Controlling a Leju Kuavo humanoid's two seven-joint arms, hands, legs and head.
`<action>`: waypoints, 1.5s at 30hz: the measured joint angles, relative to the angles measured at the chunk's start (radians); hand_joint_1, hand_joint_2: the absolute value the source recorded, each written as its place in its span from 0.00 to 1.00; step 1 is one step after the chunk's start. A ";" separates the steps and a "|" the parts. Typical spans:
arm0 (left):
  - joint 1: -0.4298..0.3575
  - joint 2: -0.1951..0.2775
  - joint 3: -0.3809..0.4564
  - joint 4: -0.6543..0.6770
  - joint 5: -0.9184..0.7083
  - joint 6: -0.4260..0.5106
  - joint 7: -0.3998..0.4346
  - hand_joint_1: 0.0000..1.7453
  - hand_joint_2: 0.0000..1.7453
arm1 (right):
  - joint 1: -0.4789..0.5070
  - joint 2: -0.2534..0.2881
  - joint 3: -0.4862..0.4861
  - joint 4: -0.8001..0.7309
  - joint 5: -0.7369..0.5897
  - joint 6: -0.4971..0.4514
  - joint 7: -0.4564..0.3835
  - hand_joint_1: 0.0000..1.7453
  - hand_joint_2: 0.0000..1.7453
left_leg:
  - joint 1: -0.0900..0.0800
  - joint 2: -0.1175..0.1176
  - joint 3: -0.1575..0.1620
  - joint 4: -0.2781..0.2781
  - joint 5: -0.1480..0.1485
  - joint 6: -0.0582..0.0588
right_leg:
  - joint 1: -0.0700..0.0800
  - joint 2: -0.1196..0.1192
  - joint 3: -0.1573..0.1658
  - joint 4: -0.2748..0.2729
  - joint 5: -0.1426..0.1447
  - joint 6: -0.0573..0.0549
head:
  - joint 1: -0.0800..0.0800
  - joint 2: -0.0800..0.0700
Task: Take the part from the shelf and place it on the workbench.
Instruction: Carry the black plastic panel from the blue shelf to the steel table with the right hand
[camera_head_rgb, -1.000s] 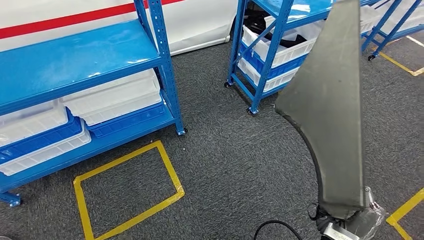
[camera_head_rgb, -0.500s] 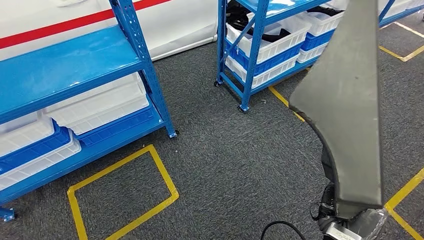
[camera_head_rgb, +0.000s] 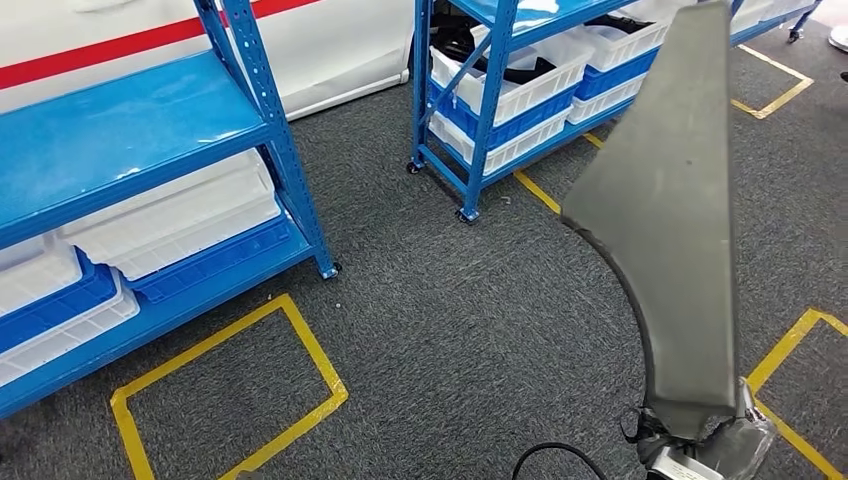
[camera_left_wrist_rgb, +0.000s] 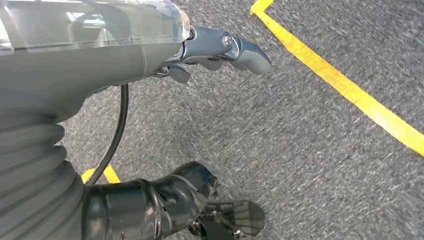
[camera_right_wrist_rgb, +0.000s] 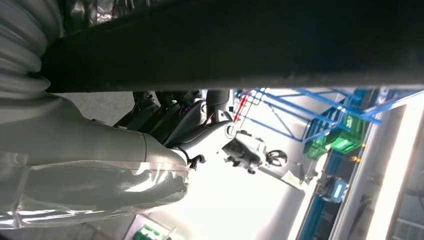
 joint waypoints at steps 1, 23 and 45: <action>0.000 0.000 0.000 0.000 0.000 -0.001 0.000 0.00 1.00 | 0.000 0.000 -0.001 0.000 0.000 0.000 0.000 0.98 1.00 | 0.000 0.005 0.001 0.001 -0.002 -0.001 | -0.001 -0.002 0.000 0.000 0.013 0.001 | 0.000 0.000; -0.001 0.001 0.003 0.000 0.000 -0.002 -0.001 0.00 1.00 | 0.001 0.001 -0.006 0.000 0.000 0.000 -0.001 0.98 1.00 | -0.006 -0.041 -0.001 0.020 -0.021 -0.031 | 0.005 0.045 0.119 -0.260 0.132 -0.029 | -0.001 0.000; -0.001 0.000 0.011 0.000 0.000 0.002 -0.001 0.00 1.00 | 0.011 0.011 -0.023 -0.007 -0.017 0.000 -0.008 0.98 1.00 | -0.002 -0.005 -0.093 0.256 -0.162 -0.050 | 0.003 0.006 0.129 -0.271 0.128 -0.049 | 0.000 0.000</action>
